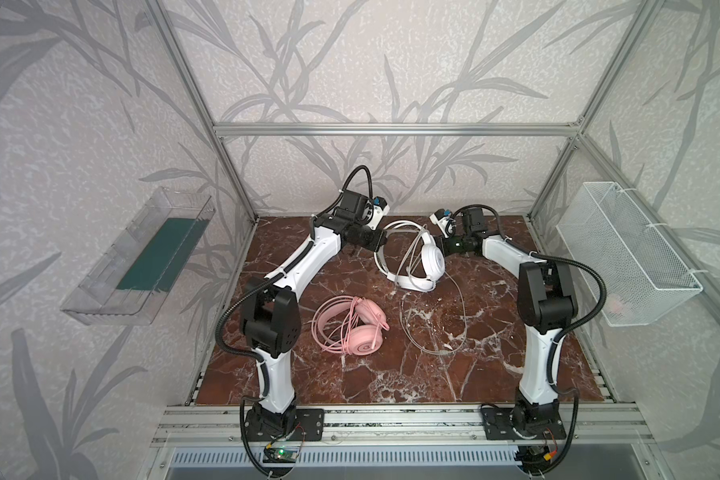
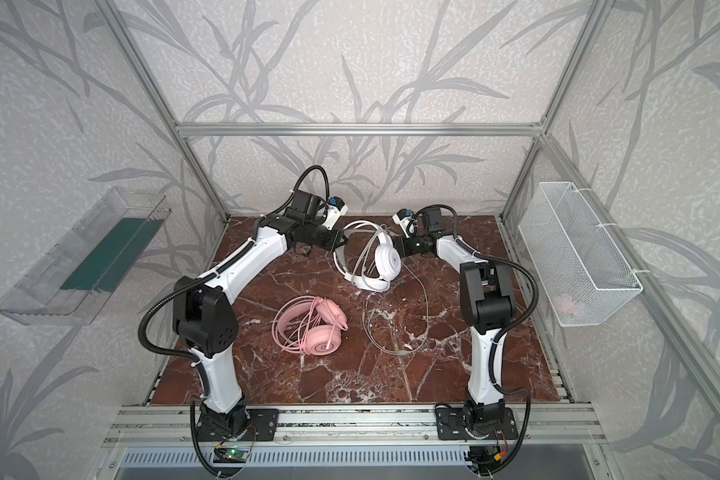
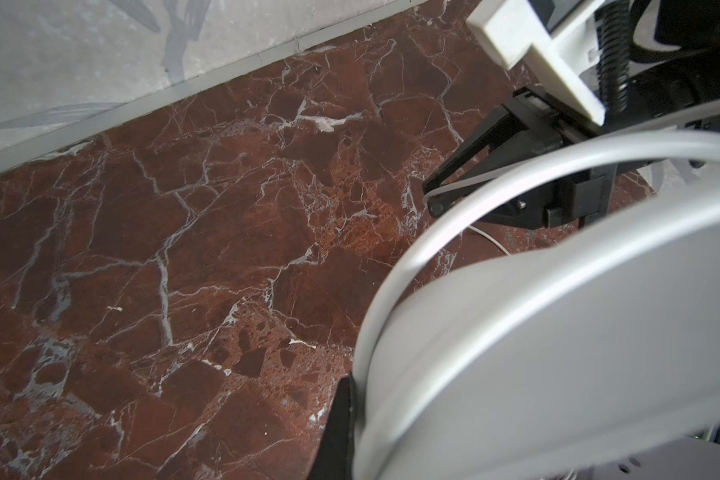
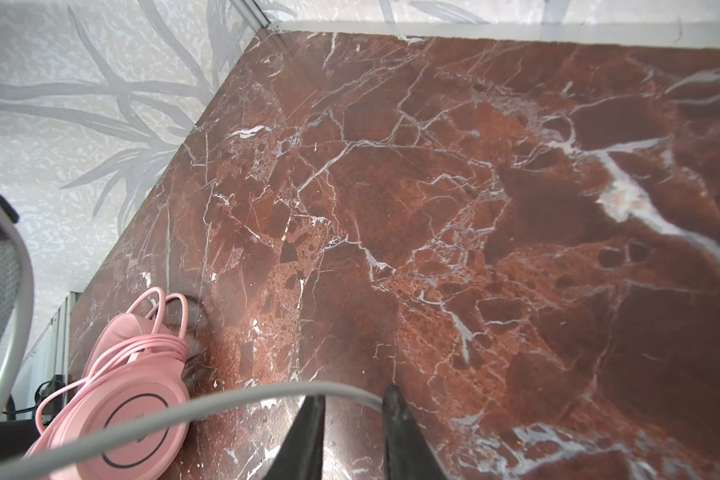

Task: Wrap the headphones
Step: 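Wrap the white cable over the white headset with the right gripper, then lower the right gripper back down to the white cable on the table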

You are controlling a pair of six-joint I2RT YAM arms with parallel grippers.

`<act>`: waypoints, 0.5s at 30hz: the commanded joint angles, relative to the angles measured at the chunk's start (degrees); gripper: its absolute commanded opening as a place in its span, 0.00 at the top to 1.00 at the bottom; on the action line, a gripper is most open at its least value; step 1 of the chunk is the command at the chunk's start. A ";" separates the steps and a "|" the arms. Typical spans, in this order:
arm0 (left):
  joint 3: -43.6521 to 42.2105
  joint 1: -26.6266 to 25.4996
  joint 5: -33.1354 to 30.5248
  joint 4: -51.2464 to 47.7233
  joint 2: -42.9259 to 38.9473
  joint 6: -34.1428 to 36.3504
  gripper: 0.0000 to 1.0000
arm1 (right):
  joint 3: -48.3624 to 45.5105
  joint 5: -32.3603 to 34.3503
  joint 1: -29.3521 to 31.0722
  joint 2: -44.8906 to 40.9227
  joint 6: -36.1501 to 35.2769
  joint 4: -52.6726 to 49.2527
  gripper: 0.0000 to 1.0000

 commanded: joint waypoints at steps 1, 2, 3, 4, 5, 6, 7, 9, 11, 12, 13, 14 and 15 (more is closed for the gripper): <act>-0.13 0.60 4.06 2.88 -3.42 -2.02 1.00 | -1.94 -2.21 0.11 -0.21 3.72 5.14 0.74; -0.11 0.79 4.20 2.96 -3.44 -2.24 1.00 | -2.67 -2.54 0.11 -0.42 4.27 5.79 0.74; -0.15 0.90 4.38 3.05 -3.50 -2.50 1.00 | -3.53 -2.73 0.11 -0.68 4.78 6.78 0.74; -0.27 1.14 4.72 3.43 -3.48 -2.93 1.00 | -4.52 -3.01 0.11 -0.98 5.52 7.86 0.74; -0.53 1.36 5.14 3.97 -3.69 -3.38 1.00 | -5.52 -3.32 0.11 -1.22 6.11 8.81 0.74; -0.85 1.53 5.41 4.63 -3.81 -3.93 1.00 | -6.19 -3.47 0.11 -1.39 6.62 9.50 0.74; -1.20 1.71 5.72 5.30 -4.02 -4.40 1.00 | -6.91 -3.64 0.13 -1.44 7.07 10.12 0.74; -1.37 2.02 6.27 5.94 -4.04 -5.14 1.00 | -8.21 -4.08 0.11 -1.44 7.86 11.22 0.74; -1.34 2.19 6.43 6.21 -4.06 -5.51 1.00 | -9.71 -4.42 0.11 -1.53 8.86 12.74 0.74; -1.33 2.29 6.62 6.17 -4.06 -5.62 1.00 | -10.31 -4.76 0.15 -1.53 9.32 13.47 0.74; -1.25 2.36 6.75 6.38 -4.03 -5.93 1.00 | -10.92 -5.09 0.15 -1.57 9.81 14.29 0.74; -1.19 2.38 6.79 6.40 -4.04 -6.04 1.00 | -11.40 -5.55 0.17 -1.53 10.32 15.02 0.74; -1.14 2.44 6.86 6.46 -3.99 -6.21 1.00 | -11.86 -5.85 0.18 -1.53 10.71 15.63 0.74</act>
